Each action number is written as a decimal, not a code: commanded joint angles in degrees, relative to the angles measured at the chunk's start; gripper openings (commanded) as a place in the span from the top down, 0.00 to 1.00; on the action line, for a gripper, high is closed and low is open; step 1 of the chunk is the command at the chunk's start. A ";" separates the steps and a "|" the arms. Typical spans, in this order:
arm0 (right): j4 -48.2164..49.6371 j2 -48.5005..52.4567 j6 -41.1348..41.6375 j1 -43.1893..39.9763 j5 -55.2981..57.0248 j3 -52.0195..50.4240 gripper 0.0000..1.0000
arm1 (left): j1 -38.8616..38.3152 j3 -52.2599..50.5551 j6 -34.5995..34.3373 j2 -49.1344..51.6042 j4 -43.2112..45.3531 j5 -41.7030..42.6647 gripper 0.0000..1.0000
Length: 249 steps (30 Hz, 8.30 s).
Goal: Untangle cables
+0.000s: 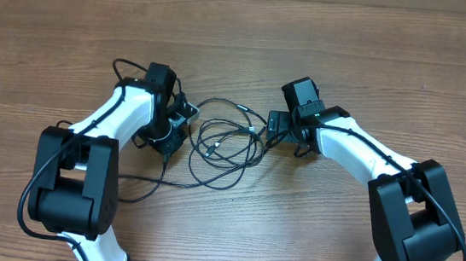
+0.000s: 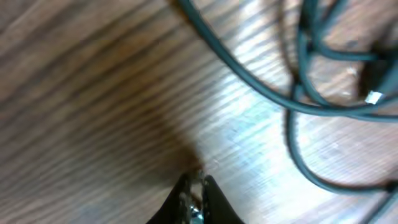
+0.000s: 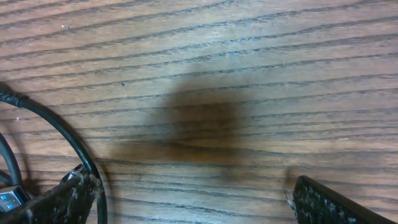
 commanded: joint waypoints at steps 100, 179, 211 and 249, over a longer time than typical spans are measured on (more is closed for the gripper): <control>1.16 0.13 0.24 -0.11 -0.26 -0.35 0.00 | 4.72 -3.43 -31.32 -17.44 -1.90 -3.56 0.11; 1.18 0.13 0.24 -0.11 -0.26 -0.35 0.00 | 11.96 -35.69 -66.40 -17.44 21.53 -21.70 0.34; 1.16 0.13 0.24 -0.11 -0.26 -0.35 0.00 | 21.27 -32.00 -57.83 -19.43 23.98 -10.60 0.96; -0.85 0.02 -1.33 -0.11 -11.67 0.66 0.00 | 21.31 12.87 -35.45 -35.91 -0.09 -6.01 0.96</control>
